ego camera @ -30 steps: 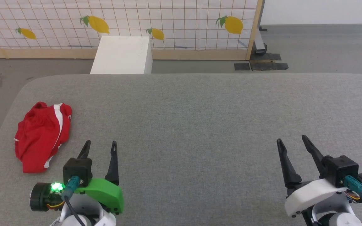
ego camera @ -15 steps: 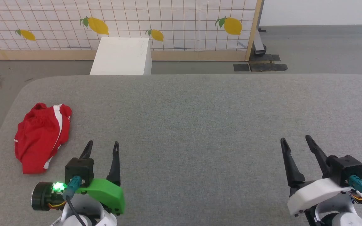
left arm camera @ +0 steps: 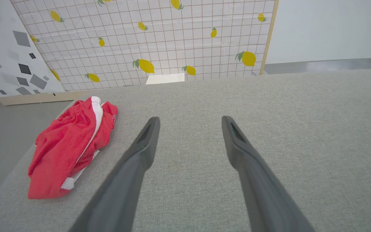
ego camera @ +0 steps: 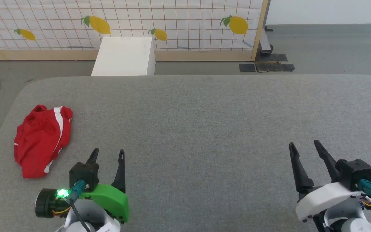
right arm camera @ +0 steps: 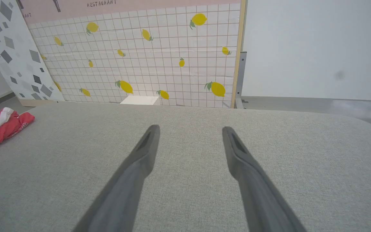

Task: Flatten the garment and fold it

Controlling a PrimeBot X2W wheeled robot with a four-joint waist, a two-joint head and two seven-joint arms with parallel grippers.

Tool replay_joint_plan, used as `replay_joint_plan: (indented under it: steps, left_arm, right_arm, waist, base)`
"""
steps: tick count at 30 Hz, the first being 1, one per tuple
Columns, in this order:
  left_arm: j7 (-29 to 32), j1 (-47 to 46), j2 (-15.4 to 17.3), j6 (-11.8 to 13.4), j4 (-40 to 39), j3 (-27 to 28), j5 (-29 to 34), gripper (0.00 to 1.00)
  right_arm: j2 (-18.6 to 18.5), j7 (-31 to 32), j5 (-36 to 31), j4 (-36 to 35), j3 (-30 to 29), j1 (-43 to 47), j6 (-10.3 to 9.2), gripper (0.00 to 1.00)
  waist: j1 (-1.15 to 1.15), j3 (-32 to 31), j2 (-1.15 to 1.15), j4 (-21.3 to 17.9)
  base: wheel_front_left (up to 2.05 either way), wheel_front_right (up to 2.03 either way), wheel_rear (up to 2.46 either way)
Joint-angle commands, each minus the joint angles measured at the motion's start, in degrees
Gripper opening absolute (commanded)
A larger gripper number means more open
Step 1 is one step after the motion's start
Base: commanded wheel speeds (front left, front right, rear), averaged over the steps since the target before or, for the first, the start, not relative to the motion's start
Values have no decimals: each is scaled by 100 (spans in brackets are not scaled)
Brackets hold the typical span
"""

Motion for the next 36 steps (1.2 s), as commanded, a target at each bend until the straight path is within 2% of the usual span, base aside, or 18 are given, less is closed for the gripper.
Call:
replay_joint_plan:
  steps: [1,20,25,36]
  left_arm:
    - [19,79,66,-11,7,-24,-65,100]
    - [-17,8,185,66,-13,-178,-159,100]
    - [-34,-26,231,109,36,-222,-156,100]
    - [-139,-67,311,268,126,-259,-102,100]
  right_arm:
    - [15,11,56,20,-1,-91,-7,100]
    - [18,32,223,37,106,-88,-8,100]
    - [0,86,228,-27,346,12,-8,100]
    - [-167,202,387,-172,620,182,-9,100]
  waist:
    - [0,7,0,-1]
    - [0,34,0,151]
    - [0,19,0,443]
    - [0,20,0,1336]
  base:
    - [0,0,0]
    - [0,0,0]
    - [0,0,0]
    - [0,0,0]
